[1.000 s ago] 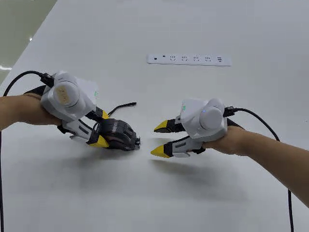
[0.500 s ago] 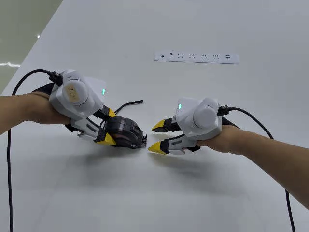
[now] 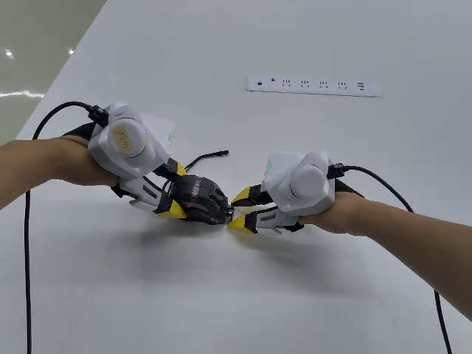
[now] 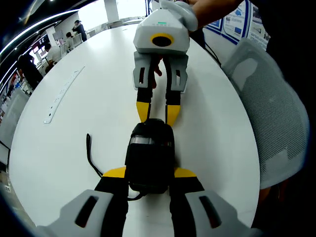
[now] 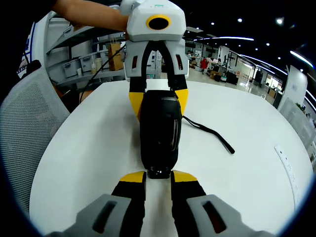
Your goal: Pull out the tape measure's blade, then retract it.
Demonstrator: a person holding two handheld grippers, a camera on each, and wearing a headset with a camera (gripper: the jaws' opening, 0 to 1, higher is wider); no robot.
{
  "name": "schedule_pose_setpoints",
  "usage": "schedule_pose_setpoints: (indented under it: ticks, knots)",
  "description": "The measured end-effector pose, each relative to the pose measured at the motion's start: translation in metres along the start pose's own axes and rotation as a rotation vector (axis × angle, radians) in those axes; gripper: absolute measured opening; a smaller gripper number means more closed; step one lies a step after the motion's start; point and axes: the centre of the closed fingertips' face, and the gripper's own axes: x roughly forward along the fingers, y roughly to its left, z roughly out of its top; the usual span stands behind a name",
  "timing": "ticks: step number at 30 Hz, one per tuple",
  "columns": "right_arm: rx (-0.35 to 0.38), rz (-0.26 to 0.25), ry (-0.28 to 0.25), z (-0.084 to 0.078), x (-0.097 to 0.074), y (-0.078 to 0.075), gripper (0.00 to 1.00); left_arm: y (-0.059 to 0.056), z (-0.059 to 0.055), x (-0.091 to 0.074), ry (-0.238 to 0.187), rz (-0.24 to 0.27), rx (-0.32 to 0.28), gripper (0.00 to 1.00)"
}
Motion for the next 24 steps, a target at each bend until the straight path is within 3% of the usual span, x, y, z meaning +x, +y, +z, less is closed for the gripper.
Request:
schedule_pose_setpoints:
  ticks: [9,24]
  knots:
    - [0.028,0.005,0.01,0.001,-0.0001,-0.0017,0.14,0.0001,-0.0009,0.0002,0.005,0.003,-0.001,0.27]
    - [-0.008,0.02,0.048,-0.0008,-0.0007,-0.0021,0.11,0.0001,-0.0005,0.0004,0.011,0.002,-0.003,0.27]
